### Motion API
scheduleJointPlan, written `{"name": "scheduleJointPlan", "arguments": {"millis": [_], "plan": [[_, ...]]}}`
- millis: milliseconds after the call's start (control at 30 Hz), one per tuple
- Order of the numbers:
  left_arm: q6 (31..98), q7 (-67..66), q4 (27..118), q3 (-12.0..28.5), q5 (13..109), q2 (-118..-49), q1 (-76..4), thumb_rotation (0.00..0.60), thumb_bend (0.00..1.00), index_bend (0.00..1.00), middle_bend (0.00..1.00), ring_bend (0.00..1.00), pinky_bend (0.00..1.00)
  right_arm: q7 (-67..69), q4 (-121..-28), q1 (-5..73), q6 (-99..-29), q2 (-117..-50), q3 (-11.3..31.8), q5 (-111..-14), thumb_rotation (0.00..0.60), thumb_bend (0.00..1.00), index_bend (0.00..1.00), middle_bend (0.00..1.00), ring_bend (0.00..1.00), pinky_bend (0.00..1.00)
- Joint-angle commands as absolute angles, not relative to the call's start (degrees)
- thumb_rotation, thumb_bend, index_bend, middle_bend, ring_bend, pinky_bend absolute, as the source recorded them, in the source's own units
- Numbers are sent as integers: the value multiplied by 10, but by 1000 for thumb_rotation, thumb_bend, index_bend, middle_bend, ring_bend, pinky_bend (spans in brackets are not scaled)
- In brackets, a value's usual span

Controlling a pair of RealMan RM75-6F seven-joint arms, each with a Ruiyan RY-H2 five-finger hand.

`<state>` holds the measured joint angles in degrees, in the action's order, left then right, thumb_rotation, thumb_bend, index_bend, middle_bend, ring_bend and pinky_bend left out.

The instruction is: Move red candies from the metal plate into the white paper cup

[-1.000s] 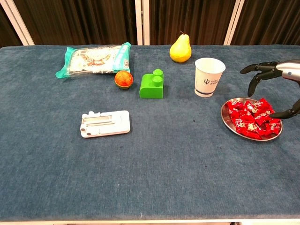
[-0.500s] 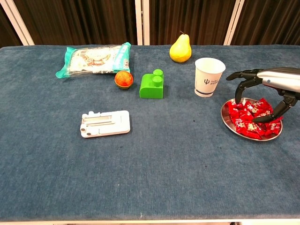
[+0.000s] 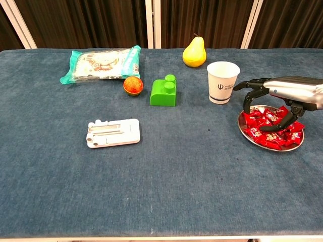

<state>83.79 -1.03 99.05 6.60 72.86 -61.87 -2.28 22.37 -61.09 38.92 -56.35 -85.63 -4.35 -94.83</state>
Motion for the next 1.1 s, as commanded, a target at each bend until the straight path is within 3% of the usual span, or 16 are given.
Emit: {"name": "scheduleJointPlan", "arguments": {"millis": [33, 267, 700, 1100], "plan": [[838, -10, 991, 66, 728, -618, -23, 600, 345, 113, 0, 0, 0, 223, -610, 391, -562, -858, -44, -948, 600, 450, 501, 93, 0, 0], [838, -5, 991, 67, 727, -617, -22, 600, 345, 113, 0, 0, 0, 221, -610, 393, -562, -861, -44, -948, 600, 457, 552, 93, 0, 0], [838, -2, 991, 67, 727, -616, -21, 600, 345, 113, 0, 0, 0, 214, -622, 388, -573, -853, -46, -947, 600, 586, 612, 93, 0, 0], [838, -2, 992, 67, 728, -617, -21, 600, 345, 113, 0, 0, 0, 228, -701, 372, -635, -796, -34, -954, 600, 601, 623, 93, 0, 0]]}}
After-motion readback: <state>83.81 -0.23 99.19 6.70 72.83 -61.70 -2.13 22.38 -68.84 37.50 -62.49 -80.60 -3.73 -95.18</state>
